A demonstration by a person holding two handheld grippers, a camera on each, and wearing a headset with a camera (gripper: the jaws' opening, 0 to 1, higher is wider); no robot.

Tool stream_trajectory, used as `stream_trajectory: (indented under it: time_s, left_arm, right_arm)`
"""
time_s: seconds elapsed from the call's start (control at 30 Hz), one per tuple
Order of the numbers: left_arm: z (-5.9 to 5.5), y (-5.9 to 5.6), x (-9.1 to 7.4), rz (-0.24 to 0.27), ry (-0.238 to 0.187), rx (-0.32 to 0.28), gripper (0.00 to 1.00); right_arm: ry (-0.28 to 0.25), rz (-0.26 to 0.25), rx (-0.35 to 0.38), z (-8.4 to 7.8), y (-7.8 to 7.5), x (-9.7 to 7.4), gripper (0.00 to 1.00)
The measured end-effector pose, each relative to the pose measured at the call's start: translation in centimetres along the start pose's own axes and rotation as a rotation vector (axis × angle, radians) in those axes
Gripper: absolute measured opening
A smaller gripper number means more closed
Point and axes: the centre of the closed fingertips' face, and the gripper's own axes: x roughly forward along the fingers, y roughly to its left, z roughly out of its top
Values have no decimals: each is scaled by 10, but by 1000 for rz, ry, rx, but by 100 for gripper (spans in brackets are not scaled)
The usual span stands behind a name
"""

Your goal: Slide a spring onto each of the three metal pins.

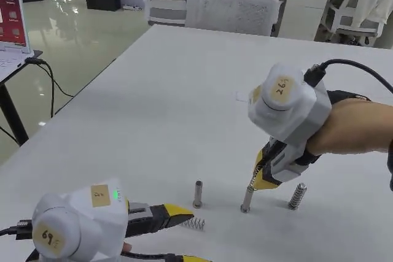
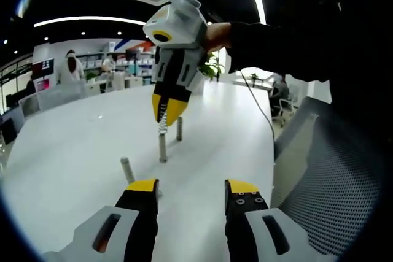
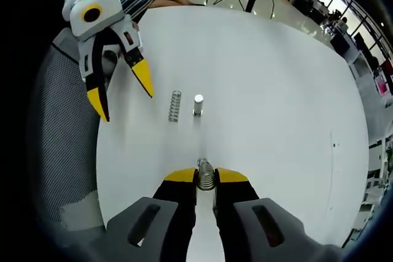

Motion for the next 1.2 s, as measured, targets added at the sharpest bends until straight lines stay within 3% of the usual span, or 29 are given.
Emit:
stream_trajectory:
  time_s: [0.4,0.87,1.2]
  left_arm:
    - [0,4,-1,18,-8,-15,46]
    - [-1,11,-2,59,-2,-43,65]
    - [-1,13,-2,65,1,-45,68]
  right_arm:
    - [3,9,0,0,1,5,8]
    - [24,19,-1,-4,1,15,8]
    - [41,31,2,-7,2,27,8]
